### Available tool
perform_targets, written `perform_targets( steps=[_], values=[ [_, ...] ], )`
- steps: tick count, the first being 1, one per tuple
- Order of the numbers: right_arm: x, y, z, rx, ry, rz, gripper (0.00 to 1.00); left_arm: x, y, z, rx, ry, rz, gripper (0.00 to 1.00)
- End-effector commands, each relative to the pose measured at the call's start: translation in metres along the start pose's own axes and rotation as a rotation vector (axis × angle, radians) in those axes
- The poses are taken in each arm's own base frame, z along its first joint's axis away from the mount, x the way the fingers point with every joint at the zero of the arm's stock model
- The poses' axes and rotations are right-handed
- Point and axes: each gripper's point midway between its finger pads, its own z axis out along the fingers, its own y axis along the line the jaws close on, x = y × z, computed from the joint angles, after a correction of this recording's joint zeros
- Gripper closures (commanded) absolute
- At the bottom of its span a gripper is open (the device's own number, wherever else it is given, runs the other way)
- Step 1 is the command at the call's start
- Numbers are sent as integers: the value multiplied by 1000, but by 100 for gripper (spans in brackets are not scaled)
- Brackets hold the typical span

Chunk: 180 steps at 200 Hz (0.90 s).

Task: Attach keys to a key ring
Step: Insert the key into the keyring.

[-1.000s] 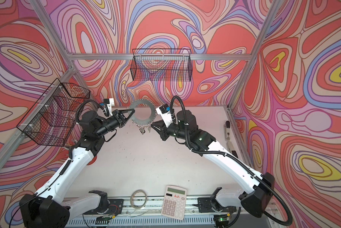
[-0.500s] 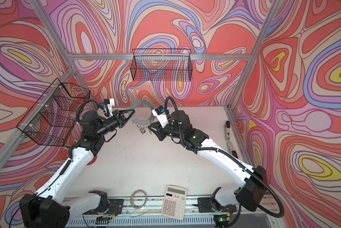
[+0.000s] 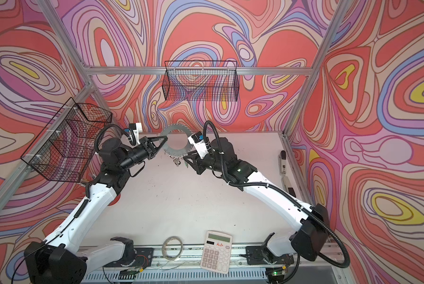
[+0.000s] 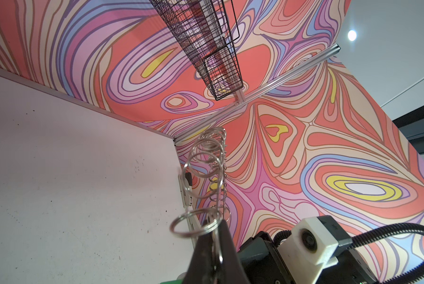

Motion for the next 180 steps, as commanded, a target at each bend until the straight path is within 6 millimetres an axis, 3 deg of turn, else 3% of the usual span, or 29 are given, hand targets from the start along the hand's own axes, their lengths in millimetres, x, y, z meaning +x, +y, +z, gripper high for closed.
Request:
perform_targets(
  steps=[1, 46, 155, 180],
  values=[
    [3, -3, 5, 12, -4, -26, 70, -8, -25, -4, 58, -22, 49, 100],
    [3, -2, 7, 3, -11, -31, 78, -8, -25, -4, 58, -21, 47, 100],
    [-3, 0, 9, -14, -48, -13, 85, -7, -24, -4, 56, -23, 43, 100],
    [-5, 1, 9, -21, -58, -7, 92, -8, -25, -5, 56, -24, 44, 100]
  ],
)
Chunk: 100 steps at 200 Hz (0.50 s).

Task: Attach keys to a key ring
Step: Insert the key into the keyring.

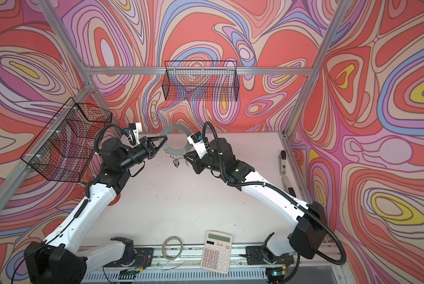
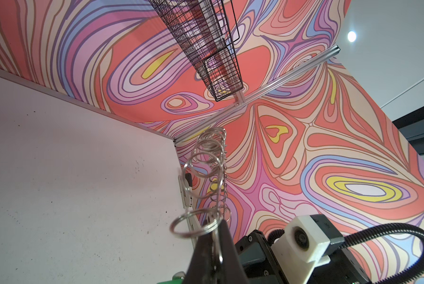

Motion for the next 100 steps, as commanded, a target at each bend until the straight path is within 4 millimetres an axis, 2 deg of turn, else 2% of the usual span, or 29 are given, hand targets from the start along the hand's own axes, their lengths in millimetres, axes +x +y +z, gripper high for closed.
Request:
perform_targets(
  steps=[1, 27, 58, 100],
  values=[
    [-5, 3, 2, -18, -30, -4, 93, -7, -25, -5, 58, -20, 44, 100],
    [-7, 5, -1, -20, -40, -3, 100, -6, -23, -5, 50, -18, 41, 100],
    [-6, 4, -4, -11, -30, 5, 100, -6, -19, -3, 38, -13, 36, 100],
    [8, 2, -7, 7, 38, 35, 100, -2, -10, 0, 8, 12, 44, 100]
  ],
)
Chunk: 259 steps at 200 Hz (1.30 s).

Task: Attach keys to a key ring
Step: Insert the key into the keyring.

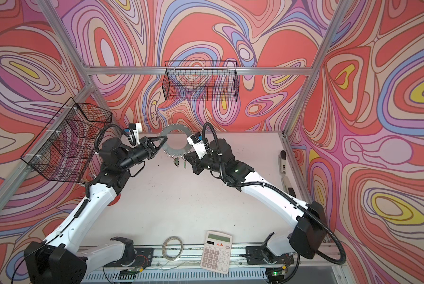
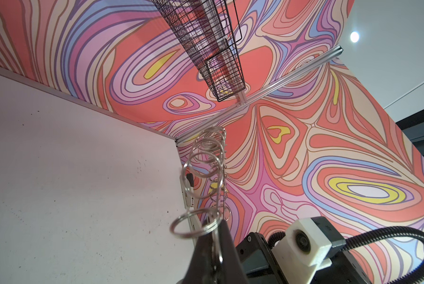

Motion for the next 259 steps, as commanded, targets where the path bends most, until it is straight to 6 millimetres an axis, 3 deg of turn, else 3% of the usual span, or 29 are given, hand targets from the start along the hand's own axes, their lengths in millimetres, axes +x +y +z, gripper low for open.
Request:
perform_targets(
  steps=[1, 106, 151, 181, 227, 259],
  values=[
    [2, 0, -8, 17, 23, 14, 100, -3, -15, 0, 27, 8, 48, 100],
    [24, 8, -10, 7, 224, 270, 100, 20, 10, 11, 12, 134, 4, 100],
    [40, 16, -3, -26, 330, 405, 100, 33, 28, 14, 29, 171, -79, 70],
    [46, 16, 1, -26, 350, 486, 100, 43, 47, 15, 11, 199, -138, 61],
    [65, 9, 11, 6, 392, 602, 100, 72, 89, 13, -30, 308, -314, 58],
    [80, -3, 12, 89, 446, 661, 100, 84, 85, 6, -13, 371, -288, 59]
  ],
)
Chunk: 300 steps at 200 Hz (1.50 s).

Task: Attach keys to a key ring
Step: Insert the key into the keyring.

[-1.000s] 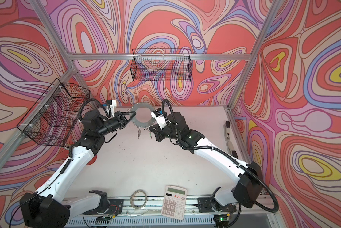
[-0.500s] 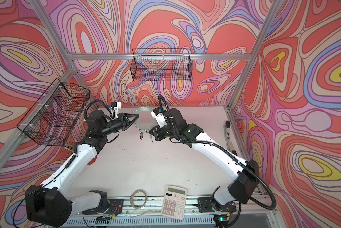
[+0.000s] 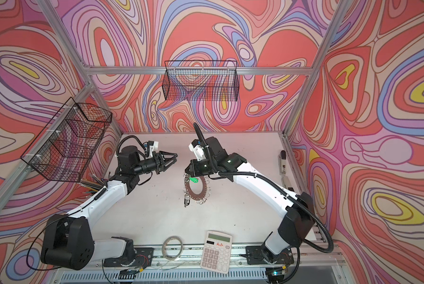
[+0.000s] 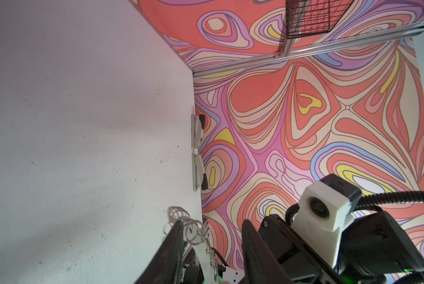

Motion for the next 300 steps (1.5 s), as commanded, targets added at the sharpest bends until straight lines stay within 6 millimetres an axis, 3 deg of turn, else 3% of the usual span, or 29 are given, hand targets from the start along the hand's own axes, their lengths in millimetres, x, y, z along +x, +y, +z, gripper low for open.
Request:
perform_targets(
  steps=[1, 68, 114, 132, 169, 228, 257, 300],
  values=[
    [0, -13, 5, 54, 16, 88, 100, 12, -18, -5, 51, 66, 57, 59],
    [5, -62, 9, 227, 53, 253, 100, 35, -39, -35, -163, 109, 326, 60],
    [0, -84, 0, 163, 67, 481, 100, 103, -44, -18, -104, 252, 455, 62],
    [1, -80, -4, 122, 81, 541, 100, 119, -40, -14, -93, 250, 517, 62],
    [-3, -68, -19, 116, 63, 550, 100, 119, -27, -7, -97, 199, 605, 61],
    [-15, -54, -39, 86, -19, 601, 100, 141, -3, 41, -133, 231, 649, 58],
    [-20, -51, -44, 78, -43, 618, 100, 140, 12, 55, -242, 191, 675, 57],
    [-21, -48, -49, 61, -69, 637, 100, 139, 15, 69, -316, 158, 700, 56]
  ],
)
